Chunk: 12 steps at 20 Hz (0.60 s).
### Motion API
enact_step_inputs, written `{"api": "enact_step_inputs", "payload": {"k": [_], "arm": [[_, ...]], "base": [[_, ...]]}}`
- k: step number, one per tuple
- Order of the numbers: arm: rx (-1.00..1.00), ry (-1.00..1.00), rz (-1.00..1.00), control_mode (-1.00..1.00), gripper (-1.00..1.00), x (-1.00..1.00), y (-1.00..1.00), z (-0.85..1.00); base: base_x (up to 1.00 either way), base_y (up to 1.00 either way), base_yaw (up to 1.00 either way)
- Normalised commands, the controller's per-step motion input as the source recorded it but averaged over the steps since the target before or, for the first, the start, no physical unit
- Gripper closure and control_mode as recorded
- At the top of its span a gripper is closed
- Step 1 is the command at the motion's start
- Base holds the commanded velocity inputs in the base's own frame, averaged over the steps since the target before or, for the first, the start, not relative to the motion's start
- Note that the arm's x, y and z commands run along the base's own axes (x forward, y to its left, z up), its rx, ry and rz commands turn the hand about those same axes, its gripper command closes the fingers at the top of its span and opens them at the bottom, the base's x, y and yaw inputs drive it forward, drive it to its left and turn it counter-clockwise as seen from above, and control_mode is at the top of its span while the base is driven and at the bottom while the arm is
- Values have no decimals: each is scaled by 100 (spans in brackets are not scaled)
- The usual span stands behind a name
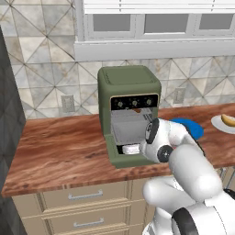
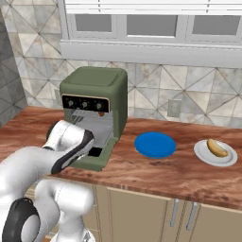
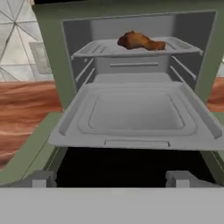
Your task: Open the toaster oven door. Place the hotdog bun on the bottom tray in the toaster oven and place the chicken drumstick on the top tray.
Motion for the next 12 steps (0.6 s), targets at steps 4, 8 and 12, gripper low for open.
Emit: {"api": "enact_step_inputs", "payload": {"k": [4,8,12], "arm": [[-13,46,0,-100,-100,-21,-18,100],[-13,31,0,-100,-100,-19,-21,100],[-2,29,0,-100,-100,-15,-42,100]], "base": [[0,0,0],[0,0,0],[0,0,0]]}}
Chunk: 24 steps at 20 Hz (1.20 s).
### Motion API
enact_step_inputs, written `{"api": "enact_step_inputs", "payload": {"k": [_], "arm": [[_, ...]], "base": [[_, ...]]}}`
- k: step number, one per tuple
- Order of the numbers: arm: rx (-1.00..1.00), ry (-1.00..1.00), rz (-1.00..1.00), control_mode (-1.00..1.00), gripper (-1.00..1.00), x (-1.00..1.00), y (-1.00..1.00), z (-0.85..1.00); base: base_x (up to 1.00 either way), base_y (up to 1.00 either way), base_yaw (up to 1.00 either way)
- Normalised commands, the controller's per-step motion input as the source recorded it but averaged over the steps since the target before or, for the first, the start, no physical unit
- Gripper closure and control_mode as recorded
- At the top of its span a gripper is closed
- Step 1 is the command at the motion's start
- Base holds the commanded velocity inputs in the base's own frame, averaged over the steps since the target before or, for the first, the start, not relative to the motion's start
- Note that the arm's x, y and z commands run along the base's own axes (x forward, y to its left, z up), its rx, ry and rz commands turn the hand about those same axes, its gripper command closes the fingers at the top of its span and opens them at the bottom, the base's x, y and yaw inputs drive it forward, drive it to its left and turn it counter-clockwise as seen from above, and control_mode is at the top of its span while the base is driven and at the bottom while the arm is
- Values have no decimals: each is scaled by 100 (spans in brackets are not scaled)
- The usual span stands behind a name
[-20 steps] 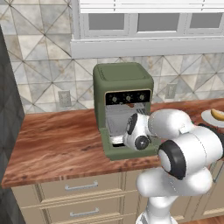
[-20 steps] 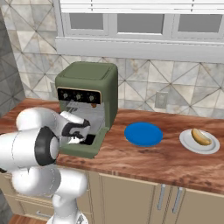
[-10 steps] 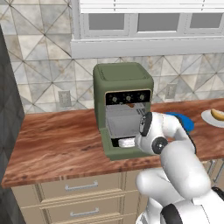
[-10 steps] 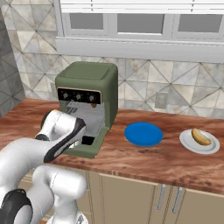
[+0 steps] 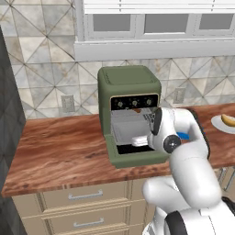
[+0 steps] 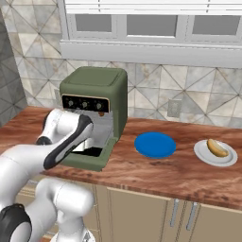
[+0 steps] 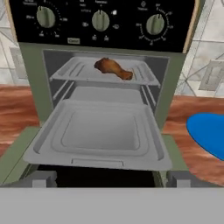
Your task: Open the toaster oven door. Place the hotdog bun on the bottom tray in the toaster oven and place the chicken drumstick on the top tray.
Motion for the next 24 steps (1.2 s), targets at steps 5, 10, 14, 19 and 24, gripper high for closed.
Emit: {"api": "enact_step_inputs", "payload": {"k": [5,10,14,19,24], "arm": [[0,10,0,-100,-100,-31,-43,100],[0,-12,-3,-100,-100,-17,-62,100],[0,-14,-2,-100,-100,-1,-53,100],[0,-33,1,-100,-100,-18,-13,76],[-16,-47,0,-100,-100,-75,51,5]], "base": [[0,0,0],[0,0,0],[0,0,0],[0,0,0],[0,0,0]]}}
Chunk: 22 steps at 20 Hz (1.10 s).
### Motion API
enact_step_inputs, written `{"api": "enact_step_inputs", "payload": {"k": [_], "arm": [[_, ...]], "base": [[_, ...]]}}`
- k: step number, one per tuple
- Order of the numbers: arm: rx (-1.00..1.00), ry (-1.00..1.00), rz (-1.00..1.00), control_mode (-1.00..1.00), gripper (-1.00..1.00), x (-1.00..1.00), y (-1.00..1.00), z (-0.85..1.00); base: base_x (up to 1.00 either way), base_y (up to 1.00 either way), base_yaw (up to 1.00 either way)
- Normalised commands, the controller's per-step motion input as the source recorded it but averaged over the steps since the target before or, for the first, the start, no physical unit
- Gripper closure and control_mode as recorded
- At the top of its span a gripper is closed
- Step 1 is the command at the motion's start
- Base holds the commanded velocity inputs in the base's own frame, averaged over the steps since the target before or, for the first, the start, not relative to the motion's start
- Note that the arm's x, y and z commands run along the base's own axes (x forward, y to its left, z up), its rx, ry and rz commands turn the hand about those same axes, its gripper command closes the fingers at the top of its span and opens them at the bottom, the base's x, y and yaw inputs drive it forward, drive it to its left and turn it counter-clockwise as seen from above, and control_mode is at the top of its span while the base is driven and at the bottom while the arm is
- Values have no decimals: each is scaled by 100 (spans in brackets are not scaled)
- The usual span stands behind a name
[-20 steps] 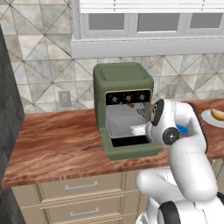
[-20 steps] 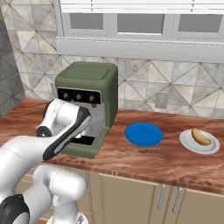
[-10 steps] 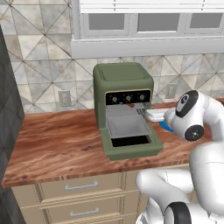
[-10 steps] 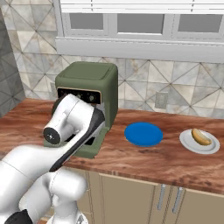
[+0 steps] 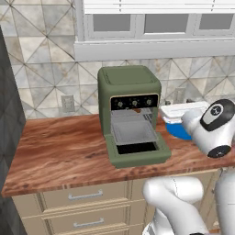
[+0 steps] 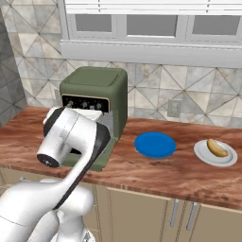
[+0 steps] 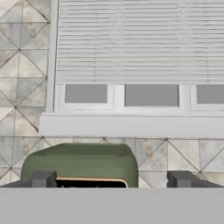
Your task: Open the toaster oven door. Place the hotdog bun on the bottom tray in the toaster oven and place the chicken drumstick on the top tray.
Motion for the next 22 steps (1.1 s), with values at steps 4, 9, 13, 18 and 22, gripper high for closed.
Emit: {"api": "enact_step_inputs", "payload": {"k": [4,9,13,18,22], "arm": [[-16,2,0,-100,-100,-45,17,12],[-22,25,0,-100,-100,1,10,19],[-5,1,0,100,-100,0,2,0],[0,0,0,100,-100,0,0,0],[0,0,0,100,-100,0,0,0]], "base": [[0,0,0],[0,0,0],[0,3,0],[-2,-18,0],[0,-79,0]]}}
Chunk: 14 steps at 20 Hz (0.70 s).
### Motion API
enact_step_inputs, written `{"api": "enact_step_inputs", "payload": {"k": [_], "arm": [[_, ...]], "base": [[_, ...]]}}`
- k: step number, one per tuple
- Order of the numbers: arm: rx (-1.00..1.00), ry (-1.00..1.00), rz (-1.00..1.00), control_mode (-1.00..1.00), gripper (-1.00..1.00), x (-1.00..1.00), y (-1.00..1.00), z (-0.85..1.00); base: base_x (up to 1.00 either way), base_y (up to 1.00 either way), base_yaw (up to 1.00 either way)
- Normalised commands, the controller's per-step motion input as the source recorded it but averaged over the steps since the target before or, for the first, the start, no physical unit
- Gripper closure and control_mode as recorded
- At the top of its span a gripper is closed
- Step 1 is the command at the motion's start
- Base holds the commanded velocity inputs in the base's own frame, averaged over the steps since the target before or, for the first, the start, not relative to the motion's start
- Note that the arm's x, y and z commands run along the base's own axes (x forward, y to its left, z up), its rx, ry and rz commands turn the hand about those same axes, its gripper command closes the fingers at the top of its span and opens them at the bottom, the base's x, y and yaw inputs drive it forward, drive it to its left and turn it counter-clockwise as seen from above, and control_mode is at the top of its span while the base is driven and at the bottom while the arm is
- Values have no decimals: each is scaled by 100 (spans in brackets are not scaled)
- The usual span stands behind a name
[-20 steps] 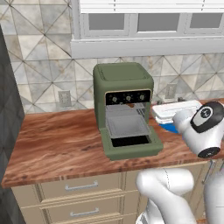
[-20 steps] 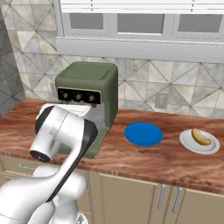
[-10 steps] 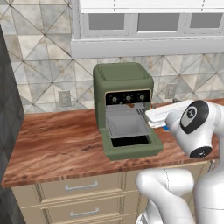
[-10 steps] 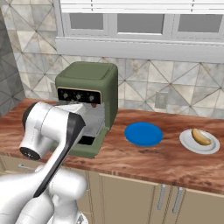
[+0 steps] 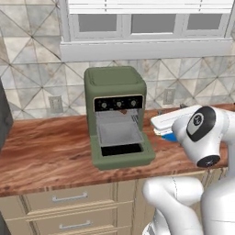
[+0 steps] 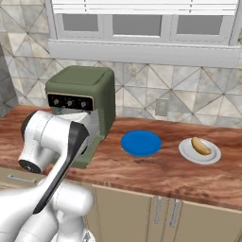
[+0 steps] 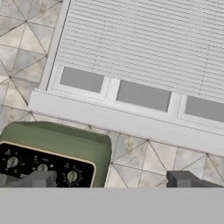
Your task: Open the toaster oven door. Place the hotdog bun on the bottom tray in the toaster oven and place the chicken drumstick on the top tray.
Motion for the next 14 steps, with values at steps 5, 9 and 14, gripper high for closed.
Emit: {"api": "enact_step_inputs", "payload": {"k": [5,9,14], "arm": [[0,0,0,100,-100,0,0,0],[0,0,0,100,-100,0,0,0],[0,0,0,100,-100,0,0,0]], "base": [[0,-98,0],[13,-69,-7],[16,-2,-31]]}}
